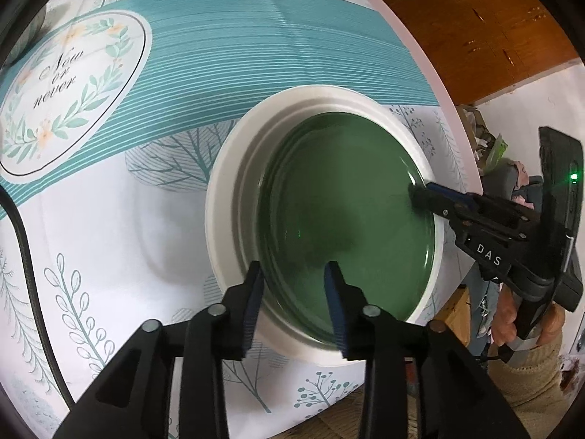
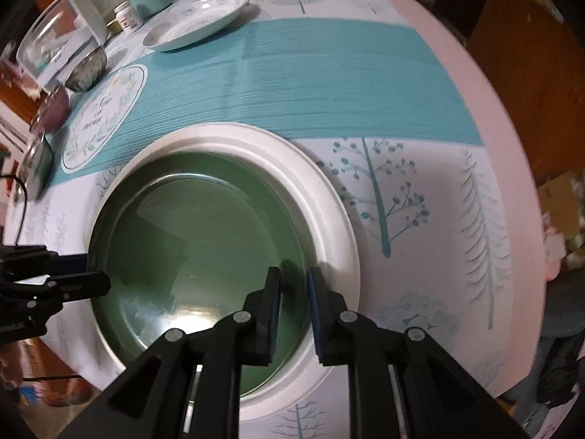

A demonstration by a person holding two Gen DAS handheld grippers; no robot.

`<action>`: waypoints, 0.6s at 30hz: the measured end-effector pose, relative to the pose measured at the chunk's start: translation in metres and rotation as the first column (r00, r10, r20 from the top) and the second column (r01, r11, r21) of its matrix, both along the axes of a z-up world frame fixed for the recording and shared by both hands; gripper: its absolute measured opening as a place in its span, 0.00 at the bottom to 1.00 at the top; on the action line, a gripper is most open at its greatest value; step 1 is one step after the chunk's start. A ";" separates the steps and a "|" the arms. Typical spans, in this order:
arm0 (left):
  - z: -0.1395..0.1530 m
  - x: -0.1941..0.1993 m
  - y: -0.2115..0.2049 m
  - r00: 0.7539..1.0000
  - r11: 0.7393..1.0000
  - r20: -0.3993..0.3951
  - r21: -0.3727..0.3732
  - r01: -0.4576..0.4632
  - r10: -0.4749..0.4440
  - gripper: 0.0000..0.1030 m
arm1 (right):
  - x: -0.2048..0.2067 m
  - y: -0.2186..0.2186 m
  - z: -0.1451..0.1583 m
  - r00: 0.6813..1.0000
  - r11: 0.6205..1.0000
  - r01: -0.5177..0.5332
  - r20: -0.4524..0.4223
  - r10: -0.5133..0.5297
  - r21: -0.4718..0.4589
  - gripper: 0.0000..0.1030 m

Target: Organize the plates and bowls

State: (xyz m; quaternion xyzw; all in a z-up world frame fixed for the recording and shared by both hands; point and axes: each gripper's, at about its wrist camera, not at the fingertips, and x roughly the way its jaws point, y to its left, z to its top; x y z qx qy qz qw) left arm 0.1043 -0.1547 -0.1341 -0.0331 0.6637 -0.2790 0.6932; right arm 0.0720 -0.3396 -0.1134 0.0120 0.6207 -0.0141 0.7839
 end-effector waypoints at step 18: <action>0.035 -0.012 0.009 0.990 1.000 0.141 0.001 -0.020 0.020 0.66 | -0.018 0.022 0.029 0.996 0.998 -0.060 0.070 0.059 0.011 0.17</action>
